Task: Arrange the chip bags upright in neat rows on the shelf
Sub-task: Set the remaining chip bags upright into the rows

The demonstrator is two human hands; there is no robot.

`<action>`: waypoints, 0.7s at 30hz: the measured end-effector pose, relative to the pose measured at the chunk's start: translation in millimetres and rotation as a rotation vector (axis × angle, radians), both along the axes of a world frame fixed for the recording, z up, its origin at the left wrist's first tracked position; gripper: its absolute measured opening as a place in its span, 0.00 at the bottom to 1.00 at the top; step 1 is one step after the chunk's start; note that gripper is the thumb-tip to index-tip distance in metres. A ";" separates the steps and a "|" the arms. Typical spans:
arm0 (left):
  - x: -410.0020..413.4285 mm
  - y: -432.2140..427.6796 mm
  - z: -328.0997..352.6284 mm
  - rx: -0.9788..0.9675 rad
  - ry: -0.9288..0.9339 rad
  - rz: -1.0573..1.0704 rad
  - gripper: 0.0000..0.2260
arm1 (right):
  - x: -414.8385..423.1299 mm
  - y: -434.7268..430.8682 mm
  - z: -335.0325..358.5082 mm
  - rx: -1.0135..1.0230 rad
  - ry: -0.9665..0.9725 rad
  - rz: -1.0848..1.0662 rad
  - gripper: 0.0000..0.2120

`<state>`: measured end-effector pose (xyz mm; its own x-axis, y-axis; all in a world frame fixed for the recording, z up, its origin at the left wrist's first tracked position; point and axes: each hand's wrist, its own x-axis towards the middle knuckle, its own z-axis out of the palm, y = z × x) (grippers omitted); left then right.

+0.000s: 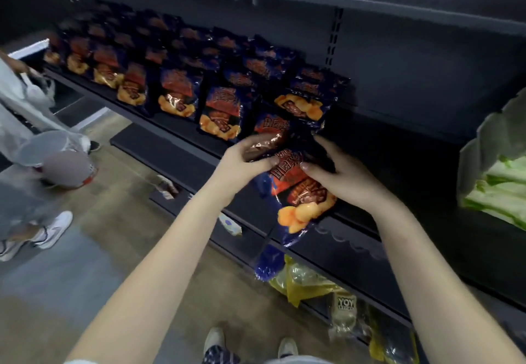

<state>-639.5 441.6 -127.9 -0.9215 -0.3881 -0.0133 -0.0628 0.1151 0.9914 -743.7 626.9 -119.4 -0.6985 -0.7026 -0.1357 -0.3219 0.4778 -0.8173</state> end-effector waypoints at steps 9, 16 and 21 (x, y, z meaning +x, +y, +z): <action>58.2 -127.3 -0.6 0.197 0.125 0.151 0.19 | 49.1 -128.3 2.0 -0.254 -0.339 0.069 0.22; 97.5 -220.9 -6.9 0.281 0.078 0.157 0.21 | 89.0 -245.9 4.3 -0.442 -0.303 -0.133 0.24; 116.1 -274.9 -14.7 0.185 0.033 0.138 0.17 | 113.4 -308.9 -6.6 -0.498 -0.338 -0.234 0.23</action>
<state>-523.3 166.7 -142.6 -0.8608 -0.5046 -0.0667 -0.0324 -0.0764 0.9966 -630.4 317.9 -126.0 -0.8170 -0.5722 -0.0717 0.0585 0.0415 -0.9974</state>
